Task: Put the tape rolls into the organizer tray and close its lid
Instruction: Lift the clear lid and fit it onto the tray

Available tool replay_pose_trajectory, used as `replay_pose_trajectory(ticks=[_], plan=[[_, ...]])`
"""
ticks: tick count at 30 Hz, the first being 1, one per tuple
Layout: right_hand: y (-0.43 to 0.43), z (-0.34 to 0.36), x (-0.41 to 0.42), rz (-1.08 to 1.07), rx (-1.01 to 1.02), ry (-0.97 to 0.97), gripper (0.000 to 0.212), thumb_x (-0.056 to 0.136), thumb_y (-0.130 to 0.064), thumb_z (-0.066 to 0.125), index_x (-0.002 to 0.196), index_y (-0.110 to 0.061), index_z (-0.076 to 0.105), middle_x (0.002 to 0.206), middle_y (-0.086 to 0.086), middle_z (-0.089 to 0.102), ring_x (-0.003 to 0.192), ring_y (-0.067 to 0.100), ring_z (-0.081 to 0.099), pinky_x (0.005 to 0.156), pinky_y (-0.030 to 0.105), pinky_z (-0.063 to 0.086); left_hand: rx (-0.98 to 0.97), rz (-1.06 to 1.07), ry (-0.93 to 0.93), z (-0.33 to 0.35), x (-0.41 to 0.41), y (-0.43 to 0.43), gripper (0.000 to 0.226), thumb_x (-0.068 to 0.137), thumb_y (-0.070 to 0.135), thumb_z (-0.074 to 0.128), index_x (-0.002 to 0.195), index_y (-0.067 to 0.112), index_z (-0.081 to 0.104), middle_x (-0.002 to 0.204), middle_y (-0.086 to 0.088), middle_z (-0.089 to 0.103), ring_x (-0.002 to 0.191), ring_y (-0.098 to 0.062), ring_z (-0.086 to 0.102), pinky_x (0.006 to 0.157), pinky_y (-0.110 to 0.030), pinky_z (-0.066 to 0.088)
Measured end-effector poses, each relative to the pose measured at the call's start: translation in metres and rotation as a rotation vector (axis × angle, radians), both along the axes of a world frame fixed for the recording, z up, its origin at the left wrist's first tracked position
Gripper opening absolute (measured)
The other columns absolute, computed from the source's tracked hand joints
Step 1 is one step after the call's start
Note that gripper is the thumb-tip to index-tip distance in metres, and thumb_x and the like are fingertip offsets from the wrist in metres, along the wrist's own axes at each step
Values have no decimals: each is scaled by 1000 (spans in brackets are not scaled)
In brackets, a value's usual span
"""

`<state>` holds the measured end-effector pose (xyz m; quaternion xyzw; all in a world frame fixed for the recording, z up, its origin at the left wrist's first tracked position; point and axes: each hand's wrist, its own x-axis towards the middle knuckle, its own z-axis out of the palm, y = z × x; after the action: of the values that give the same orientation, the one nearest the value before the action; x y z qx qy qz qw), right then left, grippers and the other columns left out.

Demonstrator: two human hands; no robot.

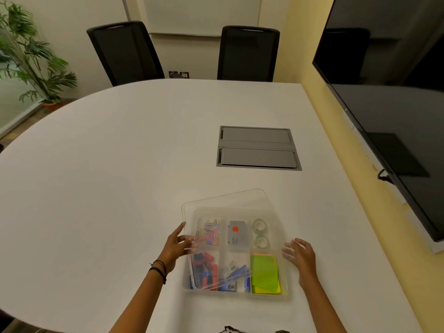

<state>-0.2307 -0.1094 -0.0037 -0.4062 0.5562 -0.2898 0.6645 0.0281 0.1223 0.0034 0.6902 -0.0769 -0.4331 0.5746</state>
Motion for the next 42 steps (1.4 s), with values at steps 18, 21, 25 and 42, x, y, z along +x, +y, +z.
replay_pose_trajectory(ticks=[18, 21, 25, 42], plan=[[1, -22, -6, 364, -363, 683, 22, 78, -19, 66, 68, -1, 58, 60, 7, 60, 62, 34, 63, 64, 44, 57, 434, -226, -643, -19, 6, -17, 47, 88, 15, 60, 133, 6, 45, 105, -12, 53, 96, -24, 58, 84, -27, 46], [-1, -23, -6, 396, -324, 691, 23, 78, -19, 65, 62, -5, 54, 58, 9, 60, 57, 32, 63, 60, 44, 58, 448, -230, -641, -21, 11, -18, 46, 88, 12, 60, 131, 6, 48, 114, -16, 53, 98, -26, 59, 86, -29, 47], [-4, -17, -6, 486, -222, 685, 22, 81, -17, 63, 66, -6, 51, 54, 10, 61, 44, 23, 58, 51, 33, 54, 450, -239, -624, -26, 17, -17, 45, 87, 12, 60, 130, 7, 49, 111, -15, 59, 95, -27, 60, 86, -37, 52], [-34, -14, 33, 237, -164, 435, 20, 87, -8, 53, 105, -3, 60, 96, 13, 59, 80, 25, 57, 80, 44, 53, 558, -352, -505, -21, 45, -45, 40, 93, 28, 52, 127, 8, 47, 113, -14, 63, 98, -29, 62, 83, -35, 51]])
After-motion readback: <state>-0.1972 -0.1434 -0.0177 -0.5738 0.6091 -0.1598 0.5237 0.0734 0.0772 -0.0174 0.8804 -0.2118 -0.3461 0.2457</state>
